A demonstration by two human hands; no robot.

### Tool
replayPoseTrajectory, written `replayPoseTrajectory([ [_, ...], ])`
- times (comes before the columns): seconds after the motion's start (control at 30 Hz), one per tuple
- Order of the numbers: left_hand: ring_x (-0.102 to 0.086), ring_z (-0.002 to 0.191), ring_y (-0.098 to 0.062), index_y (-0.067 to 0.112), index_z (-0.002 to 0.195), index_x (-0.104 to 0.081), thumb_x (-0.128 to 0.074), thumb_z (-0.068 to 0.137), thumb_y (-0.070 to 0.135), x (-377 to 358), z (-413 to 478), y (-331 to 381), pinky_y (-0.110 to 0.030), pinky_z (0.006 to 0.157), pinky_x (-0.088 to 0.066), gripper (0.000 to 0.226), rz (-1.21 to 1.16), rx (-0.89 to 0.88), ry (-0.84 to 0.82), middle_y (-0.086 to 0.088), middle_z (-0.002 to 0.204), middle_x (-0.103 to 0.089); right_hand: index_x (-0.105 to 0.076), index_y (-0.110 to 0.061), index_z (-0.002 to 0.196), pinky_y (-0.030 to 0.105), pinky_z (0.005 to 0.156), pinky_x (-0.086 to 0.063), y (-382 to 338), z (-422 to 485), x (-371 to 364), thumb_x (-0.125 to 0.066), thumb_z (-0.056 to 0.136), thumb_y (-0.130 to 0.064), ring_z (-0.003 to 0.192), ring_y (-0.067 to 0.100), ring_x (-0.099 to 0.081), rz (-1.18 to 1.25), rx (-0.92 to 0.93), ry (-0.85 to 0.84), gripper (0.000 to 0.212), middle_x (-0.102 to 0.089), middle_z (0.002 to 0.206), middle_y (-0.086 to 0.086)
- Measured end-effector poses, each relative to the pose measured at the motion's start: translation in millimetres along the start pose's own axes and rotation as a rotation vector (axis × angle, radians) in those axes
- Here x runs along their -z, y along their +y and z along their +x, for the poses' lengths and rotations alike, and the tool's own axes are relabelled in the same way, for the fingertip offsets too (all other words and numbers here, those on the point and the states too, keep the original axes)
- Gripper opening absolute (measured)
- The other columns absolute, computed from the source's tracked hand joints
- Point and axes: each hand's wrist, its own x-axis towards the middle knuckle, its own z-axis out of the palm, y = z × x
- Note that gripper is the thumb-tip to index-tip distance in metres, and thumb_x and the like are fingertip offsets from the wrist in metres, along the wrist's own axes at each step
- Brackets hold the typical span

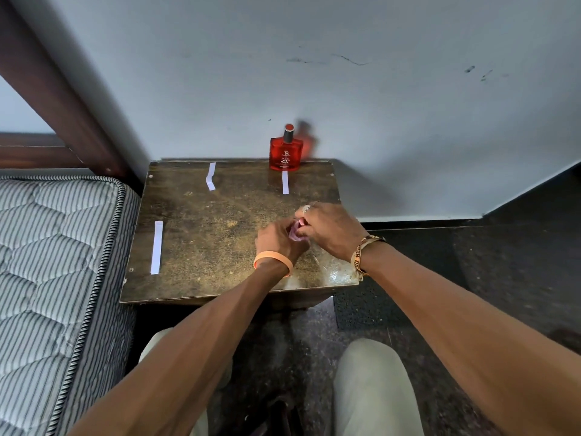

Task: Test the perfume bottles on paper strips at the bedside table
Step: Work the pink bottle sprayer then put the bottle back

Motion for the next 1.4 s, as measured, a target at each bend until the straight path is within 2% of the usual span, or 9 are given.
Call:
replayPoseTrajectory([
  [0.13,-0.062,0.064,-0.021,0.019,0.066,-0.061,-0.073,0.068,0.023,-1,2,-2,-0.025,0.063,-0.044,0.013,-0.005,0.000,-0.026,0.000,0.063,-0.065,-0.055,-0.006,0.115,0.035,0.077,-0.052,-4,1,5,-0.044,0.103,-0.030,0.099,0.027,-0.061,-0.294,0.112,-0.054,0.029,-0.062,0.108,0.013],
  [0.37,-0.067,0.070,-0.026,0.016,0.081,-0.071,-0.072,0.068,0.022,1,4,-2,-0.030,0.070,-0.053,0.015,-0.006,-0.016,-0.032,-0.005,0.068,-0.071,-0.050,-0.009,0.113,0.036,0.065,-0.042,-2,6,7,-0.029,0.103,-0.049,0.091,0.028,-0.059,-0.446,0.077,-0.090,0.046,-0.063,0.096,0.010],
  [0.47,-0.067,0.071,-0.025,0.020,0.083,-0.074,-0.072,0.068,0.022,2,3,-1,-0.030,0.075,-0.050,0.016,-0.014,-0.029,-0.027,-0.003,0.069,-0.071,-0.051,-0.011,0.110,0.034,0.062,-0.036,-5,7,6,-0.025,0.103,-0.051,0.083,0.025,-0.056,-0.420,-0.009,-0.116,0.048,-0.051,0.078,0.004],
  [0.6,-0.061,0.064,-0.021,0.020,0.084,-0.074,-0.073,0.071,0.024,6,2,2,-0.023,0.070,-0.038,0.014,0.002,-0.039,-0.029,-0.003,0.069,-0.071,-0.055,-0.013,0.107,0.034,0.061,-0.041,-7,11,9,-0.028,0.100,-0.058,0.081,0.025,-0.059,-0.394,-0.064,-0.102,0.052,-0.050,0.075,0.001],
  [0.7,-0.064,0.065,-0.022,0.018,0.079,-0.073,-0.072,0.068,0.025,4,3,-1,-0.029,0.073,-0.046,0.014,-0.024,-0.030,-0.028,-0.002,0.064,-0.068,-0.051,-0.012,0.115,0.035,0.061,-0.042,-2,11,8,-0.029,0.100,-0.057,0.078,0.025,-0.056,-0.435,0.021,-0.107,0.052,-0.053,0.077,0.002],
  [0.87,-0.062,0.063,-0.014,0.027,0.085,-0.075,-0.075,0.066,0.025,6,3,-1,-0.020,0.059,-0.040,0.020,-0.045,-0.036,-0.034,0.000,0.068,-0.070,-0.055,-0.015,0.102,0.033,0.058,-0.039,-3,8,6,-0.029,0.100,-0.058,0.066,0.020,-0.049,-0.359,-0.083,-0.098,0.050,-0.039,0.065,-0.003],
  [1.0,-0.064,0.063,-0.019,0.022,0.080,-0.075,-0.071,0.067,0.025,6,4,-2,-0.023,0.057,-0.045,0.013,-0.040,-0.018,-0.033,-0.001,0.062,-0.068,-0.044,-0.017,0.096,0.033,0.054,-0.037,-1,9,10,-0.027,0.102,-0.056,0.062,0.020,-0.047,-0.411,0.023,-0.096,0.042,-0.034,0.061,-0.003],
  [1.17,-0.062,0.063,-0.014,0.027,0.086,-0.076,-0.074,0.067,0.026,7,4,0,-0.019,0.059,-0.041,0.019,-0.024,-0.007,-0.040,-0.001,0.069,-0.072,-0.048,-0.017,0.090,0.032,0.057,-0.037,-6,9,9,-0.024,0.101,-0.057,0.064,0.020,-0.049,-0.352,-0.100,-0.114,0.048,-0.038,0.063,-0.002],
  [1.4,-0.063,0.060,-0.016,0.026,0.074,-0.071,-0.072,0.067,0.030,6,5,-3,-0.022,0.056,-0.045,0.008,-0.004,-0.024,-0.056,0.001,0.061,-0.067,-0.044,-0.016,0.103,0.033,0.053,-0.038,0,8,4,-0.024,0.102,-0.056,0.060,0.019,-0.050,-0.381,-0.021,-0.130,0.045,-0.040,0.062,-0.003],
])
